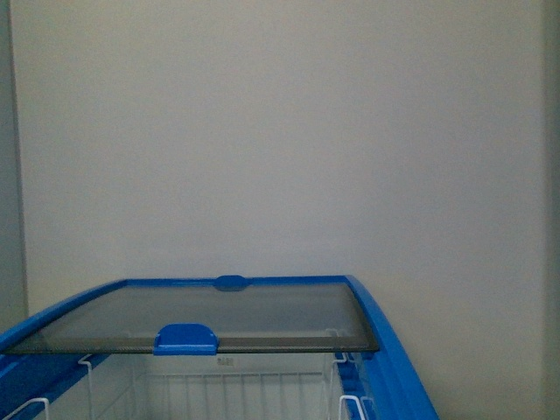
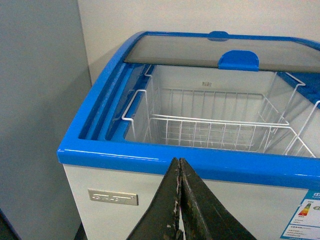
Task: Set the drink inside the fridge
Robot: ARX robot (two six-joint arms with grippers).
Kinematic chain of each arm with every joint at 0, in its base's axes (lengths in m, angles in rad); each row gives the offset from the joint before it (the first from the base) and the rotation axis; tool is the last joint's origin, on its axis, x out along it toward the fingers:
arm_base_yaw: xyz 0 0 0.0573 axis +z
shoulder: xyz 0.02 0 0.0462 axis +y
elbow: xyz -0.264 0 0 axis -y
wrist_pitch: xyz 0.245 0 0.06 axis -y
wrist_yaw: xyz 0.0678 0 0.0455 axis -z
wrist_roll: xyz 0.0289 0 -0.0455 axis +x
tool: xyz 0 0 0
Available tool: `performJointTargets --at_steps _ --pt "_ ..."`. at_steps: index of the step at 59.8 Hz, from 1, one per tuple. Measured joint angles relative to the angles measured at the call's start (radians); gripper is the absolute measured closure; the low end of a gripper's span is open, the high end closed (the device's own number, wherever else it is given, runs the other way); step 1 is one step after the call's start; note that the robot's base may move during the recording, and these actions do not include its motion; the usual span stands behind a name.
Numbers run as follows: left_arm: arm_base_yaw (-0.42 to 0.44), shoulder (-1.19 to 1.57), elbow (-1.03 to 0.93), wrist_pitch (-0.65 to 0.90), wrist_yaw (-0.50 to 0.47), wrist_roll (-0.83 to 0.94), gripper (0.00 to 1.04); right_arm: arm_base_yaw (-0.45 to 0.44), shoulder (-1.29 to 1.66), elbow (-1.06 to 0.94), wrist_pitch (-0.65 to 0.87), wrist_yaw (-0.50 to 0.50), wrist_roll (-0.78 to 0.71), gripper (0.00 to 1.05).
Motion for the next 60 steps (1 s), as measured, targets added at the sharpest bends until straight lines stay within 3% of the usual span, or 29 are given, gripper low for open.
performJointTargets --at_steps 3,20,31,60 --pt "0.000 0.000 0.000 0.000 0.000 0.000 0.97 0.000 0.000 0.000 0.000 0.000 0.000 0.95" --pt "0.000 0.000 0.000 0.000 0.000 0.000 0.34 0.000 0.000 0.000 0.000 0.000 0.000 0.32" --pt "0.000 0.000 0.000 0.000 0.000 0.000 0.08 0.000 0.000 0.000 0.000 0.000 0.000 0.07" --pt "0.000 0.000 0.000 0.000 0.000 0.000 0.08 0.000 0.000 0.000 0.000 0.000 0.000 0.07"
